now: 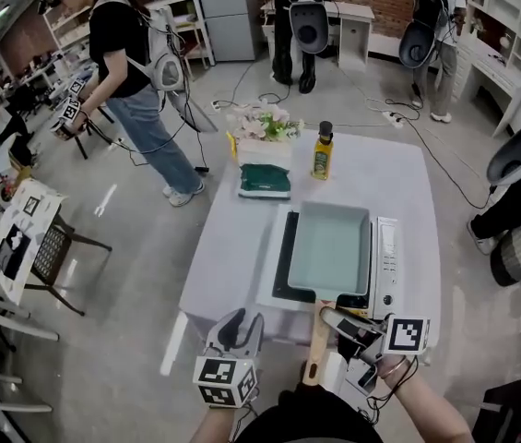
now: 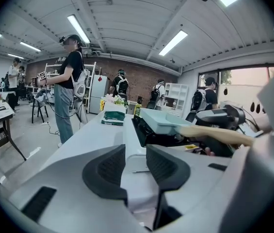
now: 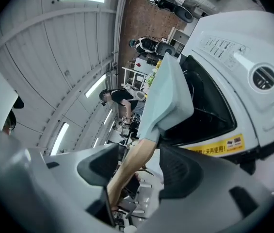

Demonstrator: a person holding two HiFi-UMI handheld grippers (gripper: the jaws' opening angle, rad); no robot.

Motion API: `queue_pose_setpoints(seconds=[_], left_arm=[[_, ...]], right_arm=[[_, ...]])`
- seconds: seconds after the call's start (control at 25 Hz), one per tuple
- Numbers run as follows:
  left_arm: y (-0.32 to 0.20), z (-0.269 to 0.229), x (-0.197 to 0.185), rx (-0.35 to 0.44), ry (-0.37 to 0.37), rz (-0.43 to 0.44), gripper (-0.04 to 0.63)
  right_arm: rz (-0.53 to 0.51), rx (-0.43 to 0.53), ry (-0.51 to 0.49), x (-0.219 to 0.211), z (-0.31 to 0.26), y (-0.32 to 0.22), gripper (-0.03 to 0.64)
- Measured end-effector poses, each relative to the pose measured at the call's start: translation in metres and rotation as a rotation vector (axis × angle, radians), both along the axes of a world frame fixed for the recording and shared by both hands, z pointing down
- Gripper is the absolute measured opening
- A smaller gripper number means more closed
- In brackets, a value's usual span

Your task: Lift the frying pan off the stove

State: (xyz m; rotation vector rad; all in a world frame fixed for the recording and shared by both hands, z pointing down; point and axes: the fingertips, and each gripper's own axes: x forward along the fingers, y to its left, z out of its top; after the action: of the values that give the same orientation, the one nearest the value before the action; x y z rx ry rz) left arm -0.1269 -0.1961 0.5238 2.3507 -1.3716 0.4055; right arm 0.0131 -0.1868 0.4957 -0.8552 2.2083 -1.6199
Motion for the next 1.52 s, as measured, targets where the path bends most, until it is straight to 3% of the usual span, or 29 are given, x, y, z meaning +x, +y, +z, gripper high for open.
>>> queue_pose_setpoints(seconds=[0.6, 0.88, 1.24, 1.52], left_arm=[[0.003, 0.007, -0.005, -0.027, -0.006, -0.023, 0.12], [0.006, 0.007, -0.006, -0.064, 0.04, -0.023, 0.12], [0.012, -0.012, 0.017, -0.132, 0.177, 0.073, 0.121], [0.022, -0.028, 0.049, -0.227, 0.402, 0.154, 0.144]], right_arm=[[-0.091, -0.048, -0.021, -0.021, 0.015, -0.023, 0.25], [-0.118, -0.045, -0.026, -0.027, 0.015, -0.029, 0.244], [-0.126, -0.047, -0.036, -0.027, 0.014, -0.03, 0.21], [-0.117, -0.071, -0.035, -0.025, 0.018, -0.028, 0.205]])
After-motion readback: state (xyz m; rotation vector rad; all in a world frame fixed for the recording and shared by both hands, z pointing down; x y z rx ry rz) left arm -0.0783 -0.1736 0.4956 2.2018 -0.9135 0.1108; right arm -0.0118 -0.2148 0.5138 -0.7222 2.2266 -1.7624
